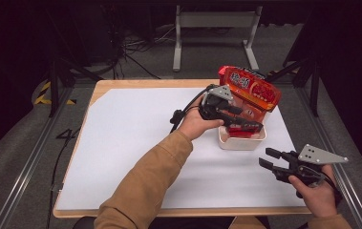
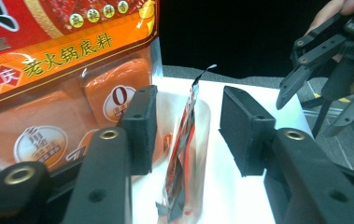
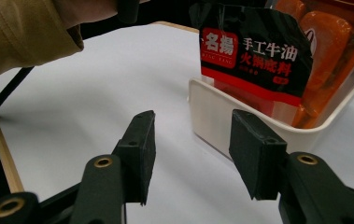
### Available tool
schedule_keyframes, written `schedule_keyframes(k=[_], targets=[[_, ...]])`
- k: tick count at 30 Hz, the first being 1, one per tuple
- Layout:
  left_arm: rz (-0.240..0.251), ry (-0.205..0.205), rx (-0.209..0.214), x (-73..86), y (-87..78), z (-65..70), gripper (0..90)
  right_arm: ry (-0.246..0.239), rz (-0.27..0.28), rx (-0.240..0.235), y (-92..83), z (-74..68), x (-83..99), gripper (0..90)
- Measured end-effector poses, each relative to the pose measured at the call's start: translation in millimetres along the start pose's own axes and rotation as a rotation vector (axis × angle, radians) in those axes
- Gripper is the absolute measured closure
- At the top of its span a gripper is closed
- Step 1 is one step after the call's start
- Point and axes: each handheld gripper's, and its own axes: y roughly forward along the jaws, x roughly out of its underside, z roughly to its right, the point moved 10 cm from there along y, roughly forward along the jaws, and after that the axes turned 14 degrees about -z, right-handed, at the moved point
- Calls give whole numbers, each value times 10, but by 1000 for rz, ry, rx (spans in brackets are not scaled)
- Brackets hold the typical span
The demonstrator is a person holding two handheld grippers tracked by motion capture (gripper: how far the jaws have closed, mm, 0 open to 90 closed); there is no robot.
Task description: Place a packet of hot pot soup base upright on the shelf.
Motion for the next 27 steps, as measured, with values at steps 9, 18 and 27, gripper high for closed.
schedule_keyframes(k=[9, 18, 27], targets=[[34, -76, -97, 153, -379, 66, 335, -7, 3, -27, 166, 83, -108, 452], [97, -180, -188, 451, -866, 176, 299, -8, 17, -54, 288, 175, -234, 403], [131, -245, -291, 930, -1336, 275, 281, 5, 17, -42, 296, 255, -239, 381]])
